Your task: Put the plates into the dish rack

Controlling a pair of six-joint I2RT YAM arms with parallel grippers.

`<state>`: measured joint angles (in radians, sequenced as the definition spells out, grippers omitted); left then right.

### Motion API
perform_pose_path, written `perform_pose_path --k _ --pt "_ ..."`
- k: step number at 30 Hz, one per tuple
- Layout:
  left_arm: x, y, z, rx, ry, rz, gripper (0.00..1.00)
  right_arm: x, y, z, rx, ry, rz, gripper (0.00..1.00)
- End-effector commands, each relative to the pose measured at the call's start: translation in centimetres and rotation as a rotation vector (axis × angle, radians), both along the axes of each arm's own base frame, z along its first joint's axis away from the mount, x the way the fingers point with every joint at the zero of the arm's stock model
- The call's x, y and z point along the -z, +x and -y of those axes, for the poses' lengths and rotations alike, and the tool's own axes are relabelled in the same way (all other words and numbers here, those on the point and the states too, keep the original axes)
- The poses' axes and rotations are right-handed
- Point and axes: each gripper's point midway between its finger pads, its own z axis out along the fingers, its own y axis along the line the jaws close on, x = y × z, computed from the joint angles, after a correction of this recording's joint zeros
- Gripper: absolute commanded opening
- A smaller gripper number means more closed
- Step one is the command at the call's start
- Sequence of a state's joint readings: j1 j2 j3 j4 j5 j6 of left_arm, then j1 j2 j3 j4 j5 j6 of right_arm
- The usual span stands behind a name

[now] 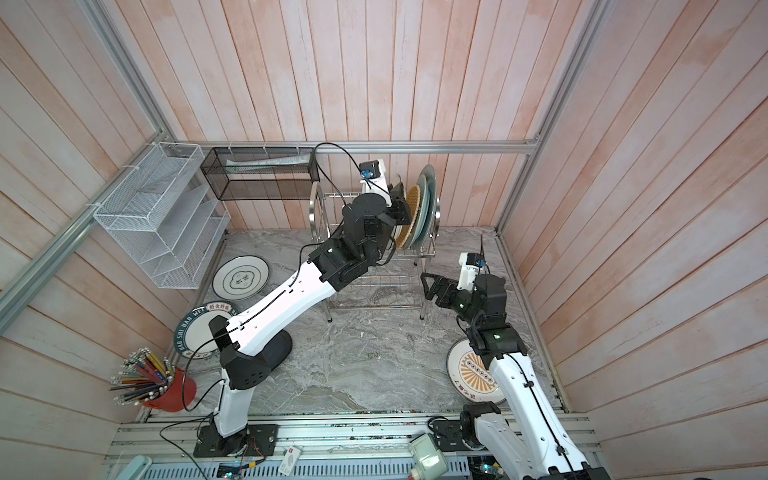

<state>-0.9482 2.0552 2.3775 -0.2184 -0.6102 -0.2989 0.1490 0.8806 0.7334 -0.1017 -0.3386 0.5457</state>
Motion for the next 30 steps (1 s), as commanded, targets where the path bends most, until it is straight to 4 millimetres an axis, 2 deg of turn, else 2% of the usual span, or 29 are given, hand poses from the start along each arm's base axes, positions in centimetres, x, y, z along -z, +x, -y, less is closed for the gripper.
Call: perform_pose_path --k 1,4,9,11,14,17,19,21,23,27,30 --pt "-1.1 0.0 0.6 0.026 -0.005 0.035 0.30 -0.7 -0.2 -0.1 -0.013 -0.006 0.025 0.91" --pt "-2.3 -0.3 0.8 0.046 -0.009 0.067 0.31 -0.8 -0.2 -0.1 -0.013 -0.007 0.026 0.91" --pt "-5.5 -1.8 0.5 0.102 0.023 0.145 0.43 -1.1 -0.2 -0.1 -0.014 -0.004 0.031 0.91" --pt "-6.1 -2.4 -0.6 0.103 0.060 0.146 0.52 -1.2 -0.2 -0.1 -0.014 -0.002 0.032 0.92" --pt "-5.7 -2.7 -3.2 0.104 0.087 0.110 0.69 -1.3 -0.1 -0.2 -0.017 0.002 0.034 0.93" --pt "-3.4 -2.7 -5.8 0.125 0.111 0.068 0.91 -1.1 0.0 -0.2 -0.020 0.003 0.031 0.94" --pt "-2.5 -2.7 -8.0 0.143 0.093 0.044 0.99 -1.1 0.1 -0.3 -0.023 0.001 0.029 0.95" --pt "-1.0 -2.2 -9.3 0.204 0.077 0.006 1.00 -1.1 0.1 -0.3 -0.026 -0.002 0.029 0.96" --pt "0.0 -1.9 -9.7 0.288 0.057 -0.039 1.00 -1.0 0.1 -0.3 -0.024 -0.005 0.027 0.96" --pt "1.5 -1.0 -9.8 0.378 0.028 -0.106 0.96 -1.1 0.1 -0.2 -0.021 -0.005 0.027 0.97" --pt "2.9 -0.6 -9.2 0.443 -0.008 -0.159 0.89 -1.1 0.0 -0.1 -0.015 -0.005 0.028 0.97"
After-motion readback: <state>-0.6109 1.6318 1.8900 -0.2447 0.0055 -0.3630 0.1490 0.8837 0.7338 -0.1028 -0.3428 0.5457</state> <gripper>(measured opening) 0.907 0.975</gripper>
